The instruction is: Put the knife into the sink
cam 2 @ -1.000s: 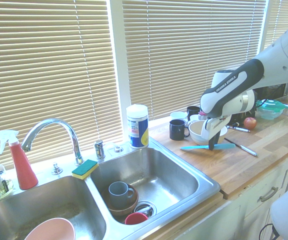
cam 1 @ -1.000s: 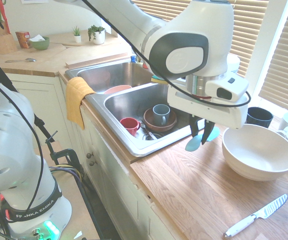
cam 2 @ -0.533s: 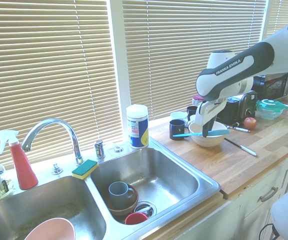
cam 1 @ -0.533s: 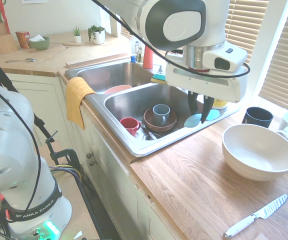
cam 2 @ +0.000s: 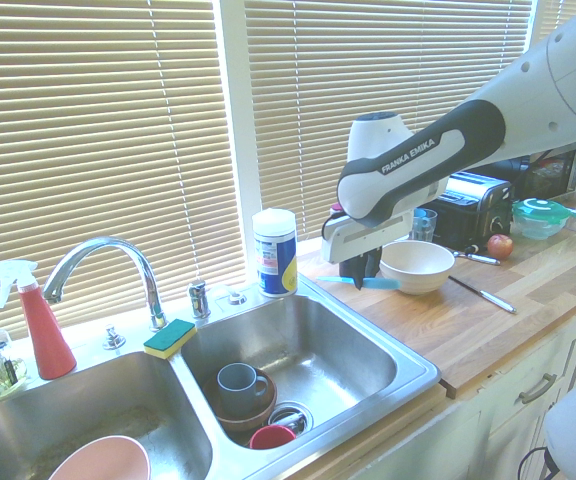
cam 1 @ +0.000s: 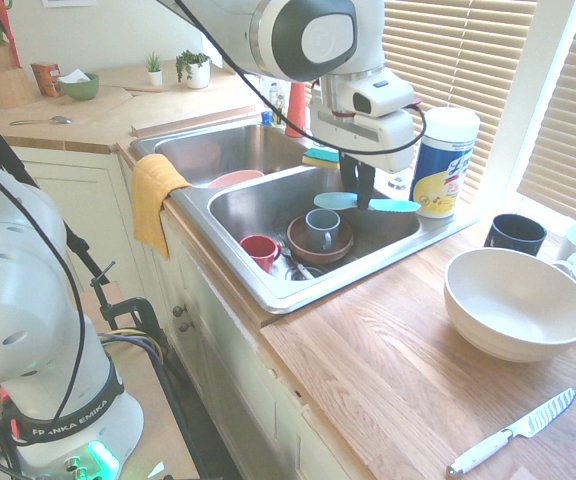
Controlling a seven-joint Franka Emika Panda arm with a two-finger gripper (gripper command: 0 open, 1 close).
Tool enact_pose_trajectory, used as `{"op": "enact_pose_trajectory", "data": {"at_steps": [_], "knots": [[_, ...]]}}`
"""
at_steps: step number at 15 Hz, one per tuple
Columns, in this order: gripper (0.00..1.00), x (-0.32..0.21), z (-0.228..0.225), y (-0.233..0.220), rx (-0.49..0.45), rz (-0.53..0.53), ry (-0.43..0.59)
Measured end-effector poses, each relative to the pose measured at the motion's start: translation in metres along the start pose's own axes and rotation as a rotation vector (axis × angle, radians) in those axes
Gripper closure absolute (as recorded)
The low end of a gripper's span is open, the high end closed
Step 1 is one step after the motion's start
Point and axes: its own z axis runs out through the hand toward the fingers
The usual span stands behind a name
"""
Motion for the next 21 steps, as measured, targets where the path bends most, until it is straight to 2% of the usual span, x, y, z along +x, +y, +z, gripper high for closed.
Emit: {"op": "enact_pose_trajectory", "data": {"at_steps": [9,15,21], "knots": [[1.00,-0.106,0.101,-0.070,-0.030,0.081,0.013],[1.00,-0.125,0.147,-0.093,-0.055,0.099,-0.005],[1.00,-0.117,0.198,-0.101,-0.054,0.077,-0.034]]}}
